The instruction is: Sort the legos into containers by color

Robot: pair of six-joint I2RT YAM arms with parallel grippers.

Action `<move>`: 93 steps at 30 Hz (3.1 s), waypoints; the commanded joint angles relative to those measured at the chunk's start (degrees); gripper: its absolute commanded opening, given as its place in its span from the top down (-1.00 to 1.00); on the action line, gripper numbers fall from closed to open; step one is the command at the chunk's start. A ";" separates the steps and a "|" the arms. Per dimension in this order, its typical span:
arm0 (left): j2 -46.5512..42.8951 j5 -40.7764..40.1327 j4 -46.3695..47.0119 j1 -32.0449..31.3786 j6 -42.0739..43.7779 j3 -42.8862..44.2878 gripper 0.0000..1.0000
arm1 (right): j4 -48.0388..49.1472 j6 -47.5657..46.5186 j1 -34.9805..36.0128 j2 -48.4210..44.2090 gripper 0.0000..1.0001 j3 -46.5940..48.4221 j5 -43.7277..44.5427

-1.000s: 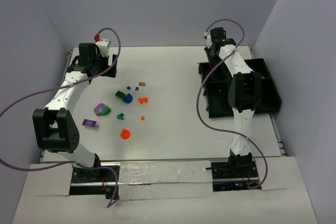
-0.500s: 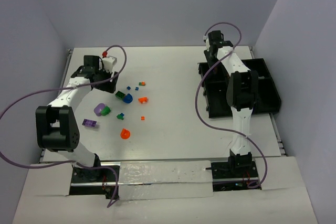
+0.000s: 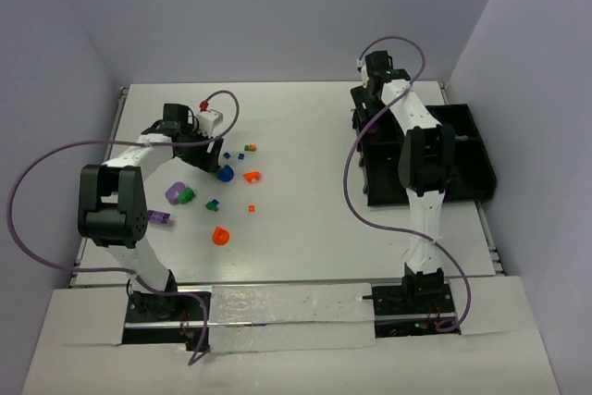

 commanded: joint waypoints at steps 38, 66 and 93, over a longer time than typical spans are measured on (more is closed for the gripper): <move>-19.34 17.40 20.36 -9.99 2.68 -0.28 0.44 | 10.08 32.61 9.51 -14.33 -1.00 9.14 -58.81; -20.64 15.09 27.96 -18.97 -2.49 4.67 0.60 | 3.65 23.22 19.70 -10.18 -0.40 9.80 -67.20; -12.14 -5.75 13.70 -16.25 -16.38 11.87 -0.98 | -6.01 0.49 -20.33 -27.81 1.00 -5.68 -24.27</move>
